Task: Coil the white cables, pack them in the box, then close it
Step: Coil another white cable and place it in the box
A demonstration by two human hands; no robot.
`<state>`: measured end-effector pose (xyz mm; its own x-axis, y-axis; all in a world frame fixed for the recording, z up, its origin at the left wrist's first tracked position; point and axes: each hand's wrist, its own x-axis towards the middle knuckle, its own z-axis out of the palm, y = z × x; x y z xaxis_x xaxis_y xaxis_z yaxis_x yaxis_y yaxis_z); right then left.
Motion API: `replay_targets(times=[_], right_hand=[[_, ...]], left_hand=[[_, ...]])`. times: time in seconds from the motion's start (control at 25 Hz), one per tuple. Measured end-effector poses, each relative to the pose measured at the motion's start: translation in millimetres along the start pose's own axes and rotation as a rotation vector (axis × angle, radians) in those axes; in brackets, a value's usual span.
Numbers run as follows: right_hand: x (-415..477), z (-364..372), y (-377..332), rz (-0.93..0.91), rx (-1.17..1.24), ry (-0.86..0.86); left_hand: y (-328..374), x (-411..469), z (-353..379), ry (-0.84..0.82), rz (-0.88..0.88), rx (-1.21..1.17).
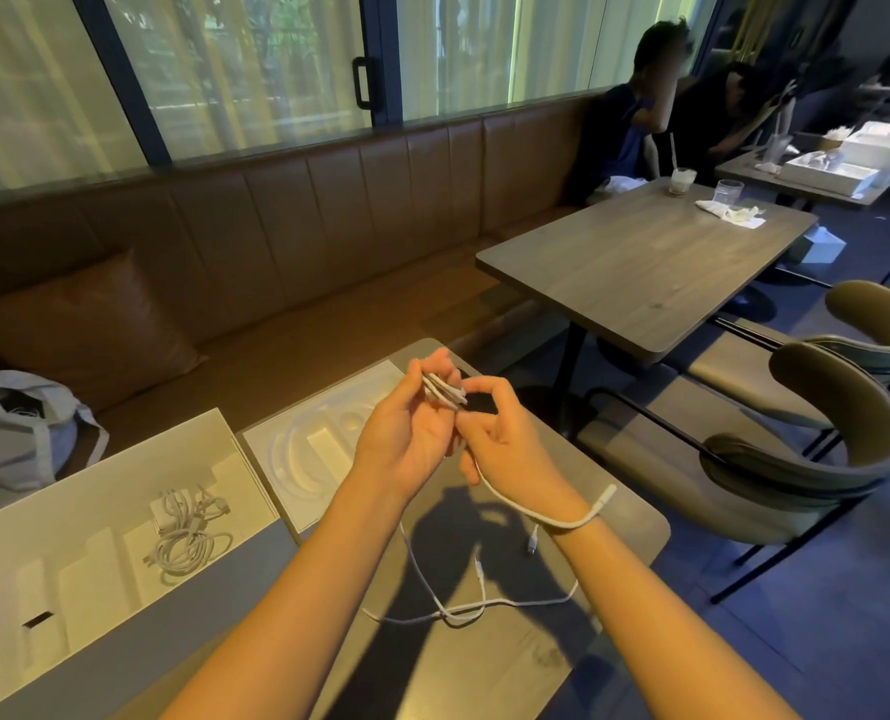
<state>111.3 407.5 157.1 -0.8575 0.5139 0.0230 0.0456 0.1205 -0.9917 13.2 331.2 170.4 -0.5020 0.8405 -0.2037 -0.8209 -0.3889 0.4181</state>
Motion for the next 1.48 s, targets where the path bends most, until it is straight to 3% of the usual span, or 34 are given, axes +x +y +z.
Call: replay_targets(times=[0.08, 0.2, 0.32, 0.4, 0.48, 0.68, 0.88, 1.12, 1.32, 1.48], right_hand=[[2, 2, 1, 0.085, 0.079, 0.079], [1, 2, -1, 0.174, 0.216, 0.043], [-5, -7, 2, 0.201, 0.342, -0.080], [-6, -18, 5, 0.259, 0.416, -0.148], [-7, -30, 8, 0.306, 0.452, -0.226], [-9, -48, 18, 0.279, 0.583, -0.372], [10, -44, 22, 0.274, 0.478, 0.117], [10, -23, 27, 0.368, 0.446, 0.230], [3, -2, 36, 0.126, 0.046, 0.340], [-3, 6, 38, -0.055, -0.087, 0.327]], left_hand=[[-7, 8, 1, 0.174, 0.181, 0.186], [-16, 14, -3, 0.323, 0.512, 0.836], [-19, 16, -16, 0.105, 0.543, 1.248], [-17, 18, -26, -0.091, 0.474, 1.522], [-14, 20, -35, -0.214, 0.392, 1.647], [-17, 11, -44, -0.251, 0.218, 1.479], [-24, -2, -44, -0.296, -0.080, 1.194], [-23, -6, -24, -0.357, -0.208, 0.642], [-13, 7, -24, -0.143, -0.160, 0.124], [-6, 15, -26, 0.045, -0.138, 0.113]])
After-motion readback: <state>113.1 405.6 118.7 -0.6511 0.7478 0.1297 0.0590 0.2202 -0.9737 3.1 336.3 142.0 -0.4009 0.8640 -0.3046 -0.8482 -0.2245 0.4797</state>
